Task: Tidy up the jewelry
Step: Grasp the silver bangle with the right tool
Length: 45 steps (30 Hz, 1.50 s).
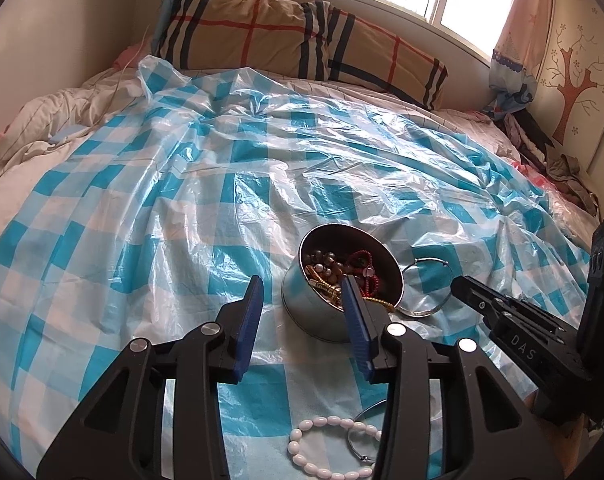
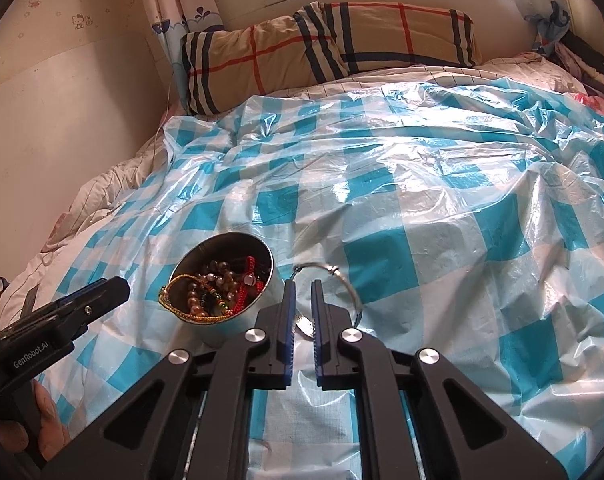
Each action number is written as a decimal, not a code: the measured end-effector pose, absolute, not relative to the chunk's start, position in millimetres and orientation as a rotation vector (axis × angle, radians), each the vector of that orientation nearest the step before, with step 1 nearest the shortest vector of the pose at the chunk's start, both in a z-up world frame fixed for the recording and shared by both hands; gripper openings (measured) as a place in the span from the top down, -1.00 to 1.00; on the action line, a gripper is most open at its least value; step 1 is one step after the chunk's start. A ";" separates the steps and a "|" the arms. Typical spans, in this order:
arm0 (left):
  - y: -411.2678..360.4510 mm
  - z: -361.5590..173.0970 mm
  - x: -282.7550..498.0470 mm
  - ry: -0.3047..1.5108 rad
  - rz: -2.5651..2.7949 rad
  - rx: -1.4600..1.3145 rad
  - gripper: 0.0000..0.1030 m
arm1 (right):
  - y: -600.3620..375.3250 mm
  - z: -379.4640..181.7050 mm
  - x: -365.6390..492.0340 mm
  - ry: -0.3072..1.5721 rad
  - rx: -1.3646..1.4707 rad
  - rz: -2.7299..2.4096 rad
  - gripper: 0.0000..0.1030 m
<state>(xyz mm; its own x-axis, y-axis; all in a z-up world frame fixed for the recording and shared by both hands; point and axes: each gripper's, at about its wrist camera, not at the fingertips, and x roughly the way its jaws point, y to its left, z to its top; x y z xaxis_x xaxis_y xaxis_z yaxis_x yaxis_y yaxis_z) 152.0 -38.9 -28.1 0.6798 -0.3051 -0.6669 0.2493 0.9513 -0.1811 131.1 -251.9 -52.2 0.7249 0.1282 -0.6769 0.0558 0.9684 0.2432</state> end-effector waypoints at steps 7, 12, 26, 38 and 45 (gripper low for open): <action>-38.1 -30.3 150.9 0.769 -0.318 -0.082 0.25 | -268.2 -63.8 147.2 0.818 0.198 -0.016 -0.43; -39.5 -31.2 150.3 0.771 -0.322 -0.082 0.25 | -266.6 -87.6 177.8 0.928 0.125 -0.007 0.01; -41.4 -32.1 151.7 0.777 -0.328 -0.075 0.25 | -279.6 -42.2 144.5 0.798 0.198 -0.001 0.97; -39.7 -33.4 152.2 0.783 -0.327 -0.084 0.24 | -225.1 -92.1 176.0 0.968 -0.139 0.055 -0.64; -38.0 -33.7 153.4 0.786 -0.329 -0.085 0.23 | -243.4 -79.1 163.4 0.928 -0.009 0.065 -0.14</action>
<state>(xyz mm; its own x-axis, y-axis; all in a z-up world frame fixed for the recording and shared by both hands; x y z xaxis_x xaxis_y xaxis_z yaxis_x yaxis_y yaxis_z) 153.4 -38.0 -33.7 0.6585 -0.3218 -0.6803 0.2586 0.9457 -0.1970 163.4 -243.4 -79.1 0.5975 0.0521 -0.8001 -0.0601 0.9980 0.0201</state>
